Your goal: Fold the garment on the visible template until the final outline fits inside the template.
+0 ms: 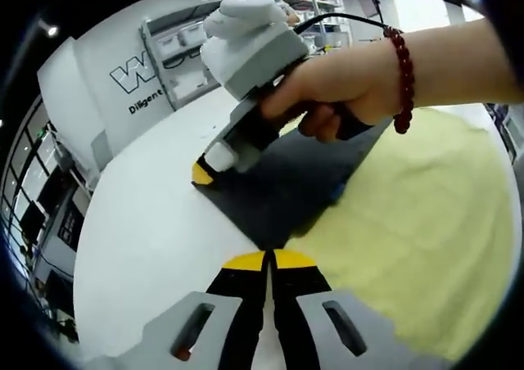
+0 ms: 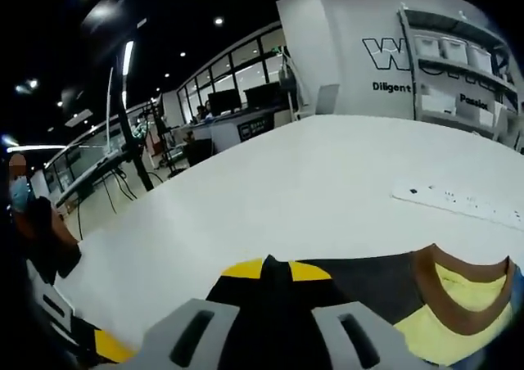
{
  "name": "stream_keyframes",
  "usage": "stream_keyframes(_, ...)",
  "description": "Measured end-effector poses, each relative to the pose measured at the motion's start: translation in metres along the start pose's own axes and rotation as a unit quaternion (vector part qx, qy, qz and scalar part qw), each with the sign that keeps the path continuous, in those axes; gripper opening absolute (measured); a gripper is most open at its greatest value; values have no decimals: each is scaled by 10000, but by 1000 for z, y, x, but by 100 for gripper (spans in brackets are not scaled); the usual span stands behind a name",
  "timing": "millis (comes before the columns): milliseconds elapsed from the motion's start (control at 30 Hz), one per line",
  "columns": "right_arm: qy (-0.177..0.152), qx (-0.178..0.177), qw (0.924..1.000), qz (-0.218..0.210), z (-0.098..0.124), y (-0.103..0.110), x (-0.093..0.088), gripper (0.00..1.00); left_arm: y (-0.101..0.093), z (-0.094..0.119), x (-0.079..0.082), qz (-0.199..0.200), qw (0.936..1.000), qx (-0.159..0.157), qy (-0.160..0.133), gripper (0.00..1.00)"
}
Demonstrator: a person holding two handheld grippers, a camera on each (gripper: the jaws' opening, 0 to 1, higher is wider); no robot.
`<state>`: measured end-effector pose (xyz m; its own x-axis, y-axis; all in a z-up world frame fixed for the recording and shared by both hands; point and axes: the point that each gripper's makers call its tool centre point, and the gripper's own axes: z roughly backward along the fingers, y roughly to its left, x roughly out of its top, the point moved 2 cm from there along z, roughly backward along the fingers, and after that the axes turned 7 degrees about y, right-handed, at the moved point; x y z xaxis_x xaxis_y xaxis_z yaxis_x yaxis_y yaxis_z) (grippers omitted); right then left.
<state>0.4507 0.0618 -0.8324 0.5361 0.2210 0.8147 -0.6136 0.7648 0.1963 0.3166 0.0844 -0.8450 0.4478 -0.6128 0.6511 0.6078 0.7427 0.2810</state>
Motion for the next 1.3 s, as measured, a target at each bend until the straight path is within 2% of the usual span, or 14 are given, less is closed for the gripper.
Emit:
stream_keyframes(100, -140, -45, 9999, 80, 7, -1, 8, 25, 0, 0, 0, 33, 10000, 24, 30, 3)
stream_keyframes(200, -193, 59, 9998, 76, 18, 2, 14, 39, 0, 0, -1, 105, 9999, 41, 36, 3)
stream_keyframes(300, -146, 58, 9999, 44, 27, 2, 15, 53, 0, 0, -1, 157, 9998, 98, 52, 2)
stream_keyframes(433, -28, 44, 9999, 129, 41, 0, 13, 65, 1, 0, -2, 336, 9993, 92, 149, 2)
stream_keyframes(633, 239, -133, 9995, 137, 65, -15, -1, 76, 7, -2, -2, 94, 9996, 181, 182, 2)
stream_keyframes(700, 303, -162, 9994, 106, 74, -21, -7, 79, 10, -3, -2, 79, 9996, 198, 184, 2)
stream_keyframes(900, 356, -398, 9985, 130, 106, -39, -20, 80, 15, -4, -4, 25, 9994, 250, 235, 2)
stream_keyframes(1067, 421, -543, 9976, 108, 127, -51, -32, 80, 8, -1, -5, -152, 9990, 333, 261, 2)
stream_keyframes(1300, 479, -748, 9960, 0, 165, -68, -53, 82, 5, 0, -4, -82, 9989, 362, 275, 2)
